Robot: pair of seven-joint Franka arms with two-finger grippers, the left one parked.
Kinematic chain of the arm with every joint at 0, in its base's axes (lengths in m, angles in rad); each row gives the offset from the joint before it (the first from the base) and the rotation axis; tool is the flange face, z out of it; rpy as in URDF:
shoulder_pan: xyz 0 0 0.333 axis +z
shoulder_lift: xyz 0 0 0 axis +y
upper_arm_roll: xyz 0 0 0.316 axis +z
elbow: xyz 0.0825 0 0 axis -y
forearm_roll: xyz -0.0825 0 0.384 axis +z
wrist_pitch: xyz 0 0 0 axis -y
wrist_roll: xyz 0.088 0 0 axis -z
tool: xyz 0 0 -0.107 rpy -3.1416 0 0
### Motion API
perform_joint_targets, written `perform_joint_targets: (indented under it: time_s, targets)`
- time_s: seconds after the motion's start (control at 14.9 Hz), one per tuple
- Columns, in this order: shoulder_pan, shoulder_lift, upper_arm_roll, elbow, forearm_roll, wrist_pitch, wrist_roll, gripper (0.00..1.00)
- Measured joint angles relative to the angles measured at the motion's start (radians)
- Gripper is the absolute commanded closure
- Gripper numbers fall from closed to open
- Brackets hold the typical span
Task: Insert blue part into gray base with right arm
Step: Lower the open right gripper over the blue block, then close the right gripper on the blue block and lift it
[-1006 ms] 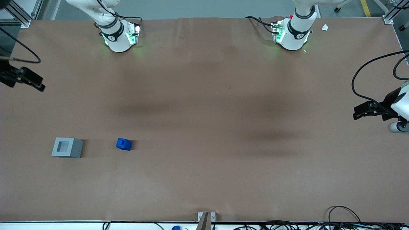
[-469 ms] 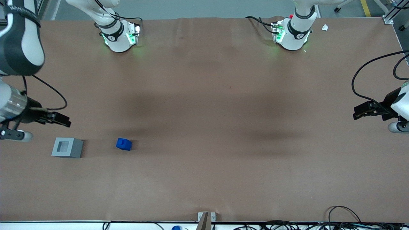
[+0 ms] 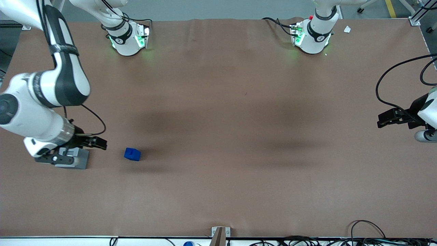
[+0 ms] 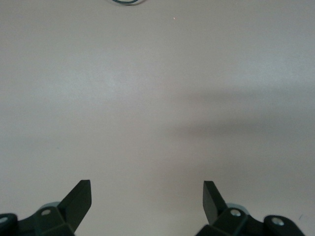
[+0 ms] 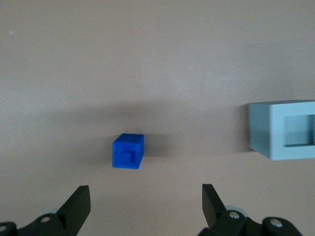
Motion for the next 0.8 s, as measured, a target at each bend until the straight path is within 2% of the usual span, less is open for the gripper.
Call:
perform_joint_targets:
  time_s: [0.8]
  targets:
    - [0.063,0.121,0.0,-0.006,0.0,0.106,0.104,0.0]
